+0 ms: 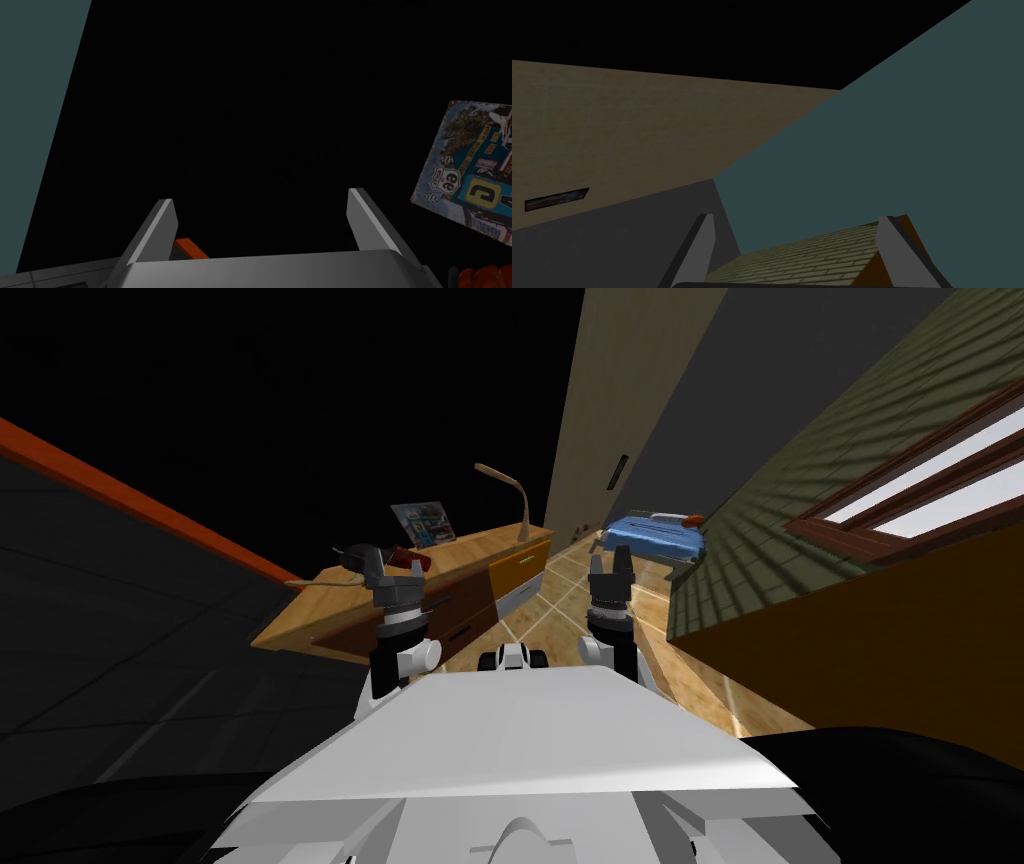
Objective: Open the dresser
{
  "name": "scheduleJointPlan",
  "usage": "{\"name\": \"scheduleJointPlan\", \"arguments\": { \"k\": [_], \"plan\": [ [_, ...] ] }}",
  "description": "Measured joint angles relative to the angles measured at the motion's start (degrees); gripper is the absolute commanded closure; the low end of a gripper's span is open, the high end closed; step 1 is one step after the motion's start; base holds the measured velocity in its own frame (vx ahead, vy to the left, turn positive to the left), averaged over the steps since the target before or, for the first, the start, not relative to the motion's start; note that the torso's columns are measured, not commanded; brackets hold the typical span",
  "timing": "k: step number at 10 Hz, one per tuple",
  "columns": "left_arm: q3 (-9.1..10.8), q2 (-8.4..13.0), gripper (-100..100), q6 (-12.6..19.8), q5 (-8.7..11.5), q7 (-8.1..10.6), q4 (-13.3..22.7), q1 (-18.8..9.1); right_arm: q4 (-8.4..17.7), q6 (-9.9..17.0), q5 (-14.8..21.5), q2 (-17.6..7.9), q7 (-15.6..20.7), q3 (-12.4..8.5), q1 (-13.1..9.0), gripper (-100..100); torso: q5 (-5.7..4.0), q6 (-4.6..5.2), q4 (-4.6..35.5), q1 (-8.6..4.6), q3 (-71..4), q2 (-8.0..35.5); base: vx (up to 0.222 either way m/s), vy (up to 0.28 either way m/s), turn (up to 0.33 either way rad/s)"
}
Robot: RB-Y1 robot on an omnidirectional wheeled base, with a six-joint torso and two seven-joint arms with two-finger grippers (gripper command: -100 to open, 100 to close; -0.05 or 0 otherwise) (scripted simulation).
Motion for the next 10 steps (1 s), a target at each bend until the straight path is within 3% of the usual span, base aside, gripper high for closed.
{"name": "scheduleJointPlan", "arguments": {
  "k": [5,10],
  "plan": [
    [-1.05,5.1,-100,0.2,-1.2,1.46,4.1,-0.1,0.0,0.0,0.0,0.0,0.0,0.0,0.0,0,-0.02,0.02,0.8,-0.04,-1.5,0.7,0.164,-0.13,0.169],
    [-2.57,6.7,-100,-0.1,-2.8,3.92,9.0,1.4,0.0,0.0,0.0,0.0,0.0,0.0,0.0,0,-0.01,0.01,0.8,-0.02,-1.4,0.9,0.161,-0.173,0.199]
  ]
}}
